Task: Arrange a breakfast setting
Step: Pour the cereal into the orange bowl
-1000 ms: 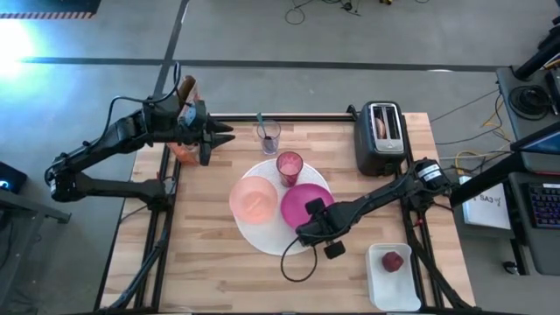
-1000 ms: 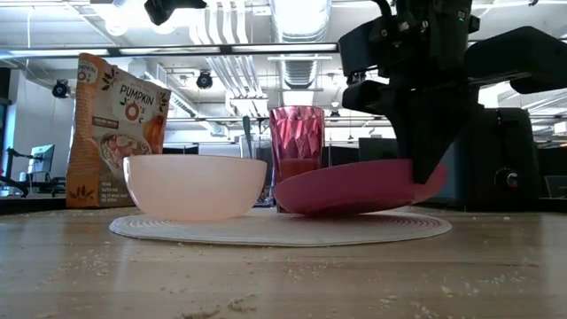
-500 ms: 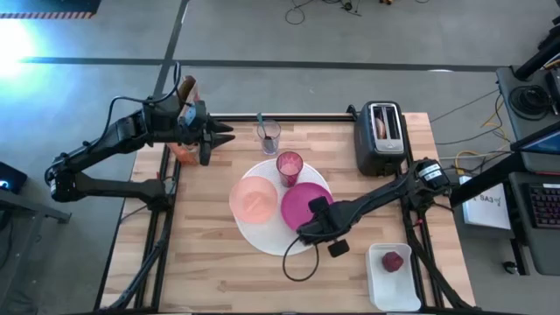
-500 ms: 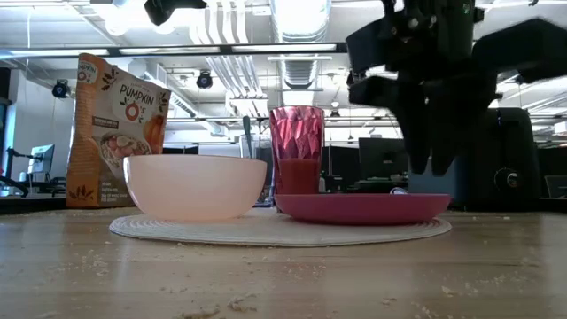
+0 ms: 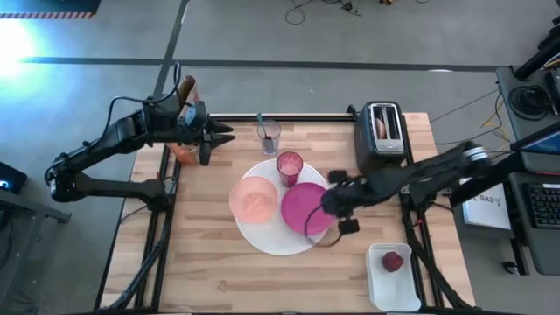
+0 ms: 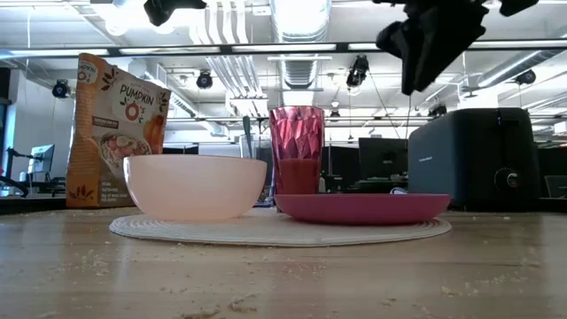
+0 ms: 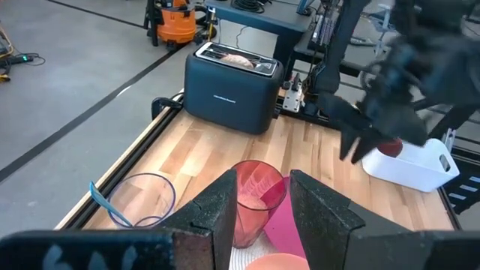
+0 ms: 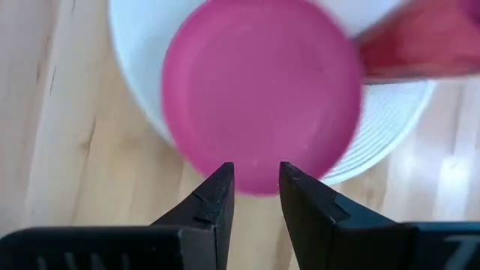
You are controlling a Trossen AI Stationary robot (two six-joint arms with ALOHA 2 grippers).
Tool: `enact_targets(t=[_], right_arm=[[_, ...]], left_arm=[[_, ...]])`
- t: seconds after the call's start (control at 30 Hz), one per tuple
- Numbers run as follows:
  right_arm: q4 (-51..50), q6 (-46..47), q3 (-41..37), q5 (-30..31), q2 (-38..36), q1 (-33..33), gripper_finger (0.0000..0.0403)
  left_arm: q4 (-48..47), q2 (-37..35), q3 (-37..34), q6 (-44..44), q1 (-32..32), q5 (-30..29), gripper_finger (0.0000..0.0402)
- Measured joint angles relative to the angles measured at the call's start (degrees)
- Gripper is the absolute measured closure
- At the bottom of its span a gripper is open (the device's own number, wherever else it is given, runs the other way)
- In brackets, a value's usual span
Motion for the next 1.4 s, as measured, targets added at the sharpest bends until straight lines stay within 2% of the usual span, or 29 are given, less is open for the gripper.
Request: enact_targets(t=[0.23,0.43,0.6,0.9,1.17,1.4], right_arm=[[20.9,9.8,-17.2,0.0,-15.8,-2.4,0.0307],[25.1,12.6,-24.6,6.8,-22.5,-2.4,0.0315],[24.7,16.6,-28.3,9.4,-25.6,-2.4,0.0328],[44.8,8.2,-40.7,8.3,-28.8,-2.3,0.0341],[49.3,8.4,-47.7,8.4,-30.9,-2.3,0.034],[68.4,8.1,-58.3,8.4,-32.0,-2.3,0.0338]], left_arm=[[-0.3,0.0,0.0,0.0,0.0,0.0,0.0294],[-0.3,0.0,0.0,0.0,0.0,0.0,0.0294],[-0.2,0.0,0.0,0.0,0.0,0.0,0.0294],[-0.3,0.0,-0.7,0.2,0.0,0.0,0.0294],[-0.1,0.0,-2.7,0.2,0.0,0.0,0.0294],[-0.1,0.0,-5.8,0.2,0.0,0.0,0.0294]])
